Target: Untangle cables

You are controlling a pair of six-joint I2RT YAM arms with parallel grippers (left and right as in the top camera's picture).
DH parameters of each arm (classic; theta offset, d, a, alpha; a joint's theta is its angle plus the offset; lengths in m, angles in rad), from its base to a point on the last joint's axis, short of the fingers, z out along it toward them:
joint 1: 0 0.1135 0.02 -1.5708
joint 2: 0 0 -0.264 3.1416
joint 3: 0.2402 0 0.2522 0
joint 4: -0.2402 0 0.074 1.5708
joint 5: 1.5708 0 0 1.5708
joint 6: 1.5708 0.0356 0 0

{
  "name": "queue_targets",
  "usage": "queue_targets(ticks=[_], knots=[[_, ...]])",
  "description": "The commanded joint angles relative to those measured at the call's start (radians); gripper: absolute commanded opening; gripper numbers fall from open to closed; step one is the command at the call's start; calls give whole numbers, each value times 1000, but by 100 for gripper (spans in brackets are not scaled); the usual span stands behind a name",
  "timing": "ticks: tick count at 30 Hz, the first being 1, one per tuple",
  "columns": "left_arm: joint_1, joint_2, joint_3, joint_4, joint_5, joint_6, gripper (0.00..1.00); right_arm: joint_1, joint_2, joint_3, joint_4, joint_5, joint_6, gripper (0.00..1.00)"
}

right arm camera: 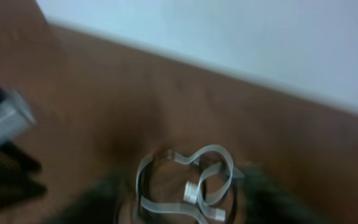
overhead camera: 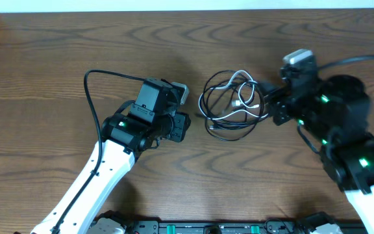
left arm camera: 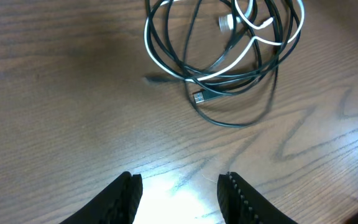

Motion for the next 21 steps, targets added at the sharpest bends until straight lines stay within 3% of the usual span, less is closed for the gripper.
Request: queue_targets(ticks=[1, 3, 8, 10, 12, 15, 18, 21], knots=[[-2, -3, 6, 3, 15, -2, 45, 3, 92, 6, -75, -4, 51, 99], [-2, -3, 6, 3, 15, -2, 45, 3, 155, 6, -127, 3, 100, 99], [-2, -3, 6, 3, 15, -2, 45, 3, 324, 5, -274, 74, 386, 99], [-2, -3, 6, 3, 14, -2, 45, 7, 389, 5, -316, 70, 400, 99], [-2, -3, 6, 3, 12, -2, 45, 15, 439, 5, -341, 70, 352, 99], [-1, -3, 6, 4, 11, -1, 45, 29, 514, 5, -339, 72, 163, 98], [-2, -3, 6, 14, 11, 2, 45, 31, 592, 5, -285, 81, -26, 82], [-1, -3, 6, 19, 11, 2, 45, 29, 667, 5, -195, 82, -118, 86]])
